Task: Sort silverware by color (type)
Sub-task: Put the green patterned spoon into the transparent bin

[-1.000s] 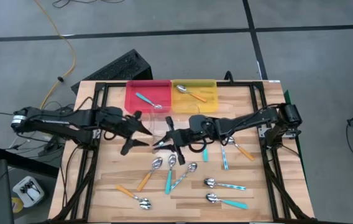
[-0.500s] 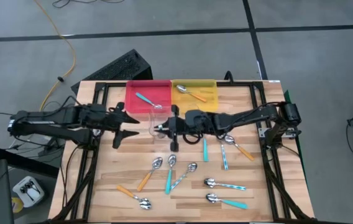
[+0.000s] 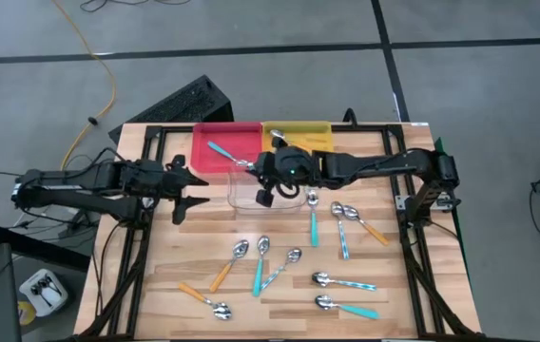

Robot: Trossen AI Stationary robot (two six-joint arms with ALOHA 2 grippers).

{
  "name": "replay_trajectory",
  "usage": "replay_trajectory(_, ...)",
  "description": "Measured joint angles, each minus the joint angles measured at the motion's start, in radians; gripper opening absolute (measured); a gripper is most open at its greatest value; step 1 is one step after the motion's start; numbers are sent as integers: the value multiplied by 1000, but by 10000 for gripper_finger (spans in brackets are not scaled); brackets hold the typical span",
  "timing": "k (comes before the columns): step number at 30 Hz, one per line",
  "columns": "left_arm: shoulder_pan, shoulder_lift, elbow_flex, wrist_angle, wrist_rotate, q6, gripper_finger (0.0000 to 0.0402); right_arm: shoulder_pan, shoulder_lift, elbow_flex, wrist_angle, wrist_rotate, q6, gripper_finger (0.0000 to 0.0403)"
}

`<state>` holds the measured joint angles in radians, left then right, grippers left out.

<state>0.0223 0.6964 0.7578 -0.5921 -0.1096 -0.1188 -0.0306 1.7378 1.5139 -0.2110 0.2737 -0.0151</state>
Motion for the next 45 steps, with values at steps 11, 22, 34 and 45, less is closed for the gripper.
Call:
replay_trajectory(11, 0, -6, 0, 4, -16, 6, 210, -25, 1, 0, -132, 0, 57, 59)
replay_trajectory(22, 0, -5, -7, -4, -15, 9, 210, -37, 142, 31, -150, 94, 39, 59)
replay_trajectory(34, 0, -5, -7, 3, -33, 28, 210, -78, 288, 286, -375, 40, 5, 59)
replay_trajectory(45, 0, -6, -8, 6, -34, 41, 210, -78, 364, 382, -500, -13, 8, 59)
